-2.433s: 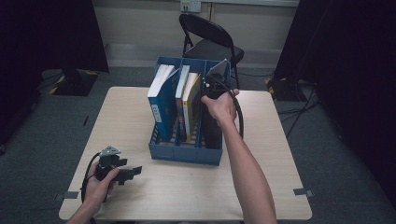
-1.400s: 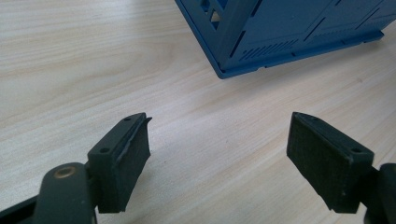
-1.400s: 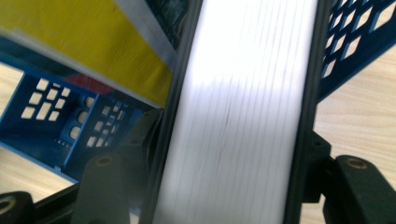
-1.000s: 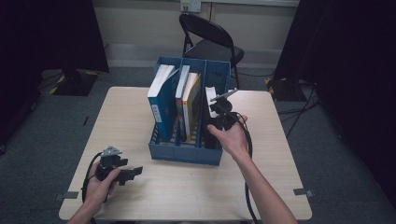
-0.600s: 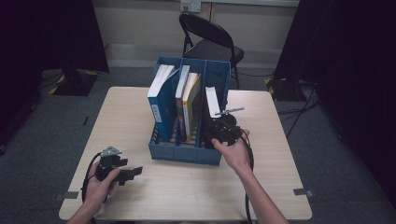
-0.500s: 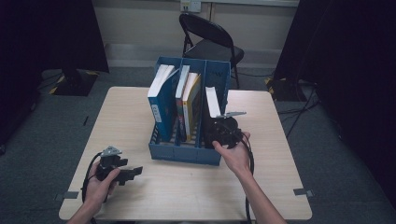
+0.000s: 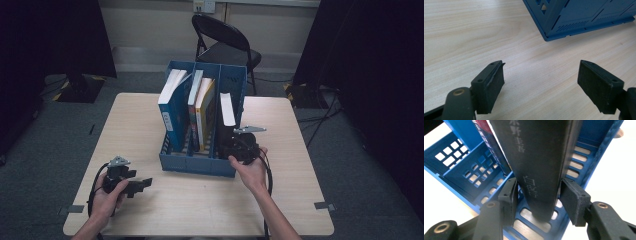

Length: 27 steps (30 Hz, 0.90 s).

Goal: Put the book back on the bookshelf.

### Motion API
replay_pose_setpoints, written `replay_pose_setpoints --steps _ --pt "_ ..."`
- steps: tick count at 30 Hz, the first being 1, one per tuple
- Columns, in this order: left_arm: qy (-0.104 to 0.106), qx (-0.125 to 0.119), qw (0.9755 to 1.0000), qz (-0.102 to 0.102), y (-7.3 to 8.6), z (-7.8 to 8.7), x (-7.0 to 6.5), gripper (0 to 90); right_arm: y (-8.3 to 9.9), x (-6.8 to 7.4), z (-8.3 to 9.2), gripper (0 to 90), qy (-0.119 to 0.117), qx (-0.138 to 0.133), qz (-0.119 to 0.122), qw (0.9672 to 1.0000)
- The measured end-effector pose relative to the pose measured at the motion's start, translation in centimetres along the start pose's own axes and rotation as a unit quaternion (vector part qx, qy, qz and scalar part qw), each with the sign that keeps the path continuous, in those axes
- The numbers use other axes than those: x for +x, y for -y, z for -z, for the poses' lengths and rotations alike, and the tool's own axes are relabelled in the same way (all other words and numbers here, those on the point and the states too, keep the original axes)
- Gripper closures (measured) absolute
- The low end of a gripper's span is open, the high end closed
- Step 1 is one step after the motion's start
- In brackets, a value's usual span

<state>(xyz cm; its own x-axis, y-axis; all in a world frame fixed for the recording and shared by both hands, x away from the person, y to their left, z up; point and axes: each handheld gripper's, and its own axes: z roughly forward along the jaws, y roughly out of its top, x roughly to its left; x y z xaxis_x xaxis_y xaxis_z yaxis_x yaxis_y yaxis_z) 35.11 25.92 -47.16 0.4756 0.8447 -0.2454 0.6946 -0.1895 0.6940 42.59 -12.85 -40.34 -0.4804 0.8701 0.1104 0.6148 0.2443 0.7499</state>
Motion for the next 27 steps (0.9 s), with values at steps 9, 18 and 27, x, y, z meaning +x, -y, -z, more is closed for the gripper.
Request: replay_pose_setpoints --steps 9,18,27 --pt "0.0 0.0 1.0 0.006 -0.2 -0.2 0.2 21.1 -1.0 0.4 -1.4 47.8 0.007 -0.008 -0.013 0.9999" --pt "0.002 -0.001 1.0 0.003 -0.2 -0.1 0.2 21.0 -2.3 0.0 -2.8 47.6 0.012 -0.012 -0.028 0.9995" --pt "0.004 -0.002 1.0 0.008 -0.2 -0.1 0.5 21.1 -3.4 -0.6 -3.9 47.3 0.016 -0.009 -0.029 0.9994"
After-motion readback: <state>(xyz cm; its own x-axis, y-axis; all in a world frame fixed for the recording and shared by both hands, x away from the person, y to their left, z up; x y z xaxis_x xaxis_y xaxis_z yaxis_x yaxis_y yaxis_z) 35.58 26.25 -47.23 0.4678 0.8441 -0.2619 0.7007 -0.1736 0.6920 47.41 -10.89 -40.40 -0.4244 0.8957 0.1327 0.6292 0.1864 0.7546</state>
